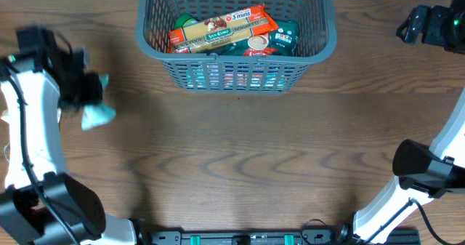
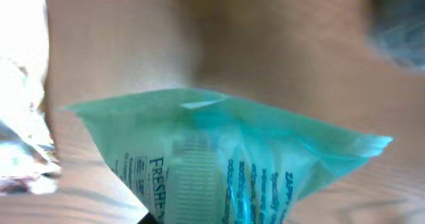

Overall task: Pack container
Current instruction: 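Carry the mint-green pack with the left gripper over the basket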

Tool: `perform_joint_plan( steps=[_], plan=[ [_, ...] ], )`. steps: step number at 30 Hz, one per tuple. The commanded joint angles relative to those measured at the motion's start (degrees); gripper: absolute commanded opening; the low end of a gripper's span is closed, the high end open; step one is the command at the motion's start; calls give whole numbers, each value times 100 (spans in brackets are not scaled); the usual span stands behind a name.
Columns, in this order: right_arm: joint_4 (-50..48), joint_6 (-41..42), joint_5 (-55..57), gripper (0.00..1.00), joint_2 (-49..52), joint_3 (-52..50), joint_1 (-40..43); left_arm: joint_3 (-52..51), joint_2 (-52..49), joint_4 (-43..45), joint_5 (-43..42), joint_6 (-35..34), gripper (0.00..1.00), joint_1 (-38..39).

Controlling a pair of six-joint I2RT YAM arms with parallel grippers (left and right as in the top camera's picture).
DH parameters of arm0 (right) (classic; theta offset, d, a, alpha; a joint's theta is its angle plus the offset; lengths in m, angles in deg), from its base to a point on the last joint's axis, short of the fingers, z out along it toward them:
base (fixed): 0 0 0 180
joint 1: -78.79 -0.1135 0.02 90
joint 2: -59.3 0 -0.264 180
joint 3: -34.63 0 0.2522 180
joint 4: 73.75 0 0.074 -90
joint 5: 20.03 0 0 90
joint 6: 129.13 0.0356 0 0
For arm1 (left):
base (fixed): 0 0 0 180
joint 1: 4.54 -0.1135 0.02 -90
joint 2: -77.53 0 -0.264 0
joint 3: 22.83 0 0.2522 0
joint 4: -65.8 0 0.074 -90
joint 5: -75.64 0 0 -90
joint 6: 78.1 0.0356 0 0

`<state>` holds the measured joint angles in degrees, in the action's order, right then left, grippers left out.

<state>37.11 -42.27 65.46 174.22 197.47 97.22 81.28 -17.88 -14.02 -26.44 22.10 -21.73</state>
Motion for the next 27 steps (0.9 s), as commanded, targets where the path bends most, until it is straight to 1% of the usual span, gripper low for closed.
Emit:
perform_joint_plan(
  steps=[1,5,8,11,12,14,19,21,27],
  plan=[
    [17,44,-42,99,66,-31,24,1174,144,-146,0,-129,5,431],
    [17,4,-42,99,66,-31,24,2441,133,-7,138,-96,5,1073],
    [17,4,-42,99,66,-31,24,2922,133,422,181,1095,6,1757],
    [17,4,-42,99,66,-31,24,2959,105,1158,560,2098,6,2428],
    [17,4,-42,99,66,-31,24,2957,63,1379,579,2535,6,2634],
    [17,7,-44,99,66,-31,24,2957,-83,1773,575,3132,6,2959],
    [17,7,-44,99,66,-31,24,2957,-754,2428,570,4483,6,3331],
    [17,9,-46,99,66,-31,24,2957,-1117,2605,573,4680,6,3333],
    [20,13,-46,99,66,-31,22,2957,-2258,2870,704,4677,6,3230]
  ],
)
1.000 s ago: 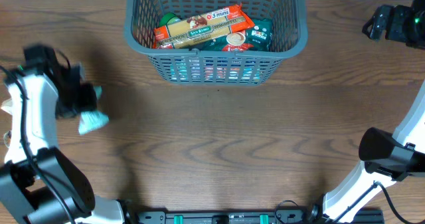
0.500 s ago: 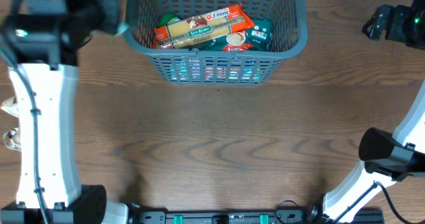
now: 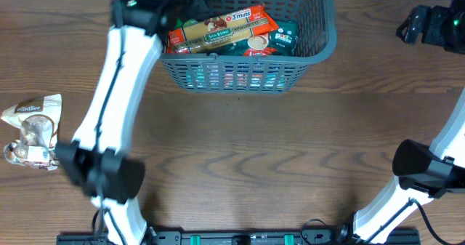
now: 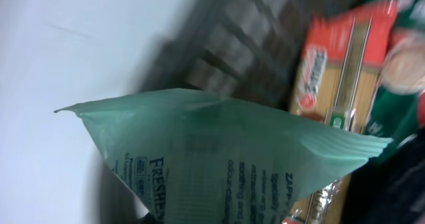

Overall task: Pack container
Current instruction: 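Carry the mint-green pack with the left gripper over the basket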

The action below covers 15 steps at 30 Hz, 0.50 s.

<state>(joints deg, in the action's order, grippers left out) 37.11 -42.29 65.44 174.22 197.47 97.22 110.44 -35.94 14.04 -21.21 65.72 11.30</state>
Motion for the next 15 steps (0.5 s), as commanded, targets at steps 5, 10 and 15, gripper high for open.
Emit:
perform_joint_plan(
  steps=[5,10,15],
  plan=[
    [20,37,-48,99,66,-31,22,42,-1034,177,361,313,6,-66],
    [20,37,-46,99,66,-31,22,42,-1276,236,391,313,6,-66],
    [20,37,-46,99,66,-31,22,44,-1274,555,555,313,10,-76]
  ],
)
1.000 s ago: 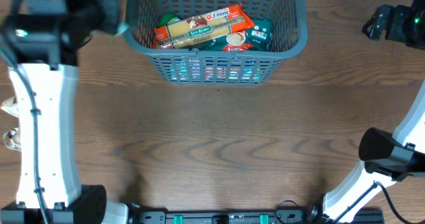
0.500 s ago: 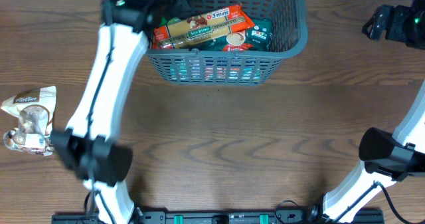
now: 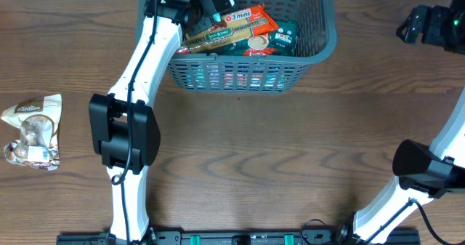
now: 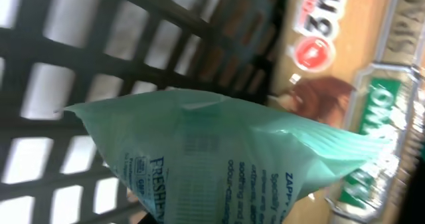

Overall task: Pack container
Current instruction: 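Carry the mint-green pack with the left gripper over the basket, then release the mint-green pack into the basket and withdraw left gripper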

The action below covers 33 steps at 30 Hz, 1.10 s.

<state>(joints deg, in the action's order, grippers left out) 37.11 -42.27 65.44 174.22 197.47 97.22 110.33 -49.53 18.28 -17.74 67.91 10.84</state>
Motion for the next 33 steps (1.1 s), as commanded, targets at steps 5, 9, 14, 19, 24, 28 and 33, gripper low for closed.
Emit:
perform_joint_plan(
  steps=[5,9,14,19,24,28,33],
  plan=[
    [20,57,-46,99,66,-31,22,55,85,173,306,-229,98,-31],
    [20,57,-46,99,66,-31,22,55,87,166,323,-581,98,-35],
    [20,55,-46,99,66,-31,22,55,190,39,323,-693,98,-20],
    [20,55,-46,99,66,-31,22,55,651,-326,326,-1392,98,-94],
    [20,55,-46,99,66,-31,22,55,1414,-890,979,-1956,98,-214],
    [20,55,-46,99,66,-31,22,55,2282,-1386,1694,-2446,98,-219],
    [20,55,-46,99,66,-31,22,55,3292,-1700,1853,-3314,99,-518]
  ],
)
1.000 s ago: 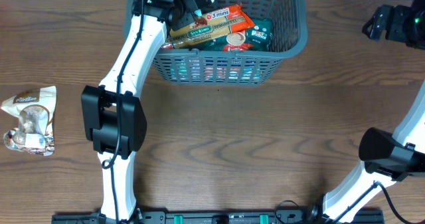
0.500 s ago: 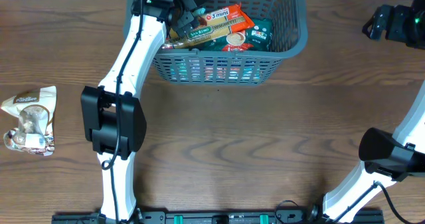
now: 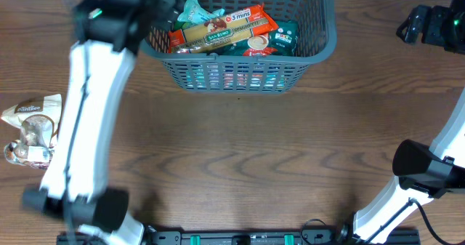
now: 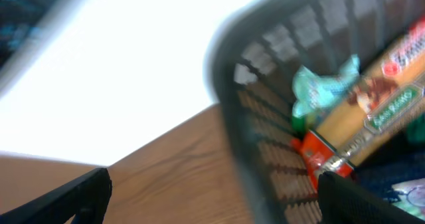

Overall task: Pack container
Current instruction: 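Release the mint-green pack into the basket and withdraw left gripper, then move the left gripper to the PanTree nut bag and grasp it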

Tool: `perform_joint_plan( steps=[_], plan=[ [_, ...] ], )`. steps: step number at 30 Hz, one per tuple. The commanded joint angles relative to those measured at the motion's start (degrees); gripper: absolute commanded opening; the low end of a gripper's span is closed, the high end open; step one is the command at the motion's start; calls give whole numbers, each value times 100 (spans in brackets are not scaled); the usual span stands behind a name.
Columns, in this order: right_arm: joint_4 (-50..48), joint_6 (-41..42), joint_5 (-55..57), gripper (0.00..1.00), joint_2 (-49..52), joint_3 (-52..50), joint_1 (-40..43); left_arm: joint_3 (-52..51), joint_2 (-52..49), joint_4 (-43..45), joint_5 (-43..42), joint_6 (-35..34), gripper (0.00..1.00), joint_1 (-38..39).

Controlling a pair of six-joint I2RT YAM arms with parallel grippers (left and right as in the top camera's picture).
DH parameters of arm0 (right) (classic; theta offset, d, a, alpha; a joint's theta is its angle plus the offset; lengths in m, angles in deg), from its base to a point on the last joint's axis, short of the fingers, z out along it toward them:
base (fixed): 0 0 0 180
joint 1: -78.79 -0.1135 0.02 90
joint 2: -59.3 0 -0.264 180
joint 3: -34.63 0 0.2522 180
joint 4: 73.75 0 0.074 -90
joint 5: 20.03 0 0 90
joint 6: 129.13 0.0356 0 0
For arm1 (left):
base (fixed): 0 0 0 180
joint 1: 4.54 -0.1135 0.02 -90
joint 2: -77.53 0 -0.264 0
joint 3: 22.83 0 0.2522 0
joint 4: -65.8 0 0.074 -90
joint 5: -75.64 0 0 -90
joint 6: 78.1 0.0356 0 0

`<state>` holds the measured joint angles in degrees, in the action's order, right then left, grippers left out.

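Note:
The grey mesh basket [image 3: 232,76] stands at the table's far middle. A crumpled teal packet [image 3: 195,12] lies free in its left end, on a red and tan pasta box [image 3: 218,28] beside a dark green bag [image 3: 285,35]. My left gripper [image 3: 145,1] hangs blurred over the basket's left rim. In the left wrist view the left gripper [image 4: 216,204] is wide open and empty, its fingertips [image 4: 80,197] far apart, with the basket rim [image 4: 232,117], the teal packet [image 4: 322,84] and the pasta box [image 4: 372,111] ahead. My right gripper [image 3: 425,23] is parked at the far right.
A clear snack bag [image 3: 33,125] with a tan label lies on the brown table [image 3: 240,165] near its left edge. The right arm's base [image 3: 421,169] stands at the right edge.
My left gripper has opened and let go of the teal packet, which now lies in the basket's left end. The gripper has moved left, from over the pasta box to the basket's left rim.
My left gripper was shut on the teal packet above the table's left side. Then it held the packet at the basket's left rim, then inside over the pasta box. Now the packet lies in the basket and the gripper is open. The right arm stayed put.

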<state>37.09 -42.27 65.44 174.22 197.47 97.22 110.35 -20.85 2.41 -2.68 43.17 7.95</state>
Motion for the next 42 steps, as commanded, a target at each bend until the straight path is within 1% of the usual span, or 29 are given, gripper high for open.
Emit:
perform_joint_plan(
  steps=[1,3,7,9,12,13,14,17,21,23,25,28,34,38,42],
  plan=[
    [22,55,-46,99,66,-31,22,52,590,-203,350,-1032,99,-380],
    [22,55,-46,99,66,-31,7,52,874,-461,350,-1366,98,-789],
    [22,52,-46,99,66,-31,-50,50,1204,-1213,348,-2083,98,-2059],
    [20,52,-46,99,66,-31,-76,50,1211,-1593,343,-2586,98,-2774],
    [20,55,-44,99,66,-31,-101,-68,1113,-1963,337,-3644,98,-3746],
    [20,55,-44,99,66,-31,-107,-142,1056,-2052,289,-3713,99,-4004],
    [20,55,-44,99,66,-31,-109,-223,994,-2087,214,-3615,98,-4192],
    [20,52,-44,99,66,-31,-125,-555,730,-1993,-72,-2590,99,-4577],
    [20,52,-44,99,66,-31,-122,-852,166,-1797,-76,-1532,98,-4754],
    [20,52,-44,99,66,-31,-122,-883,-170,-1801,-131,-1279,99,-4784],
    [20,52,-42,99,66,-31,-122,-885,-481,-1797,-457,-1005,99,-4813],
    [20,52,-42,99,66,-31,-122,-885,-935,-1786,-883,-684,99,-4854],
    [22,57,-42,99,66,-31,-122,-1067,-1609,-1775,-1062,-507,99,-4957],
    [20,59,-42,99,66,-31,-122,-1353,-1851,-1580,-1502,-275,99,-5143],
    [17,96,-42,99,66,-31,-122,-1582,-1930,-1425,-1580,-275,99,-5364]
  ],
)
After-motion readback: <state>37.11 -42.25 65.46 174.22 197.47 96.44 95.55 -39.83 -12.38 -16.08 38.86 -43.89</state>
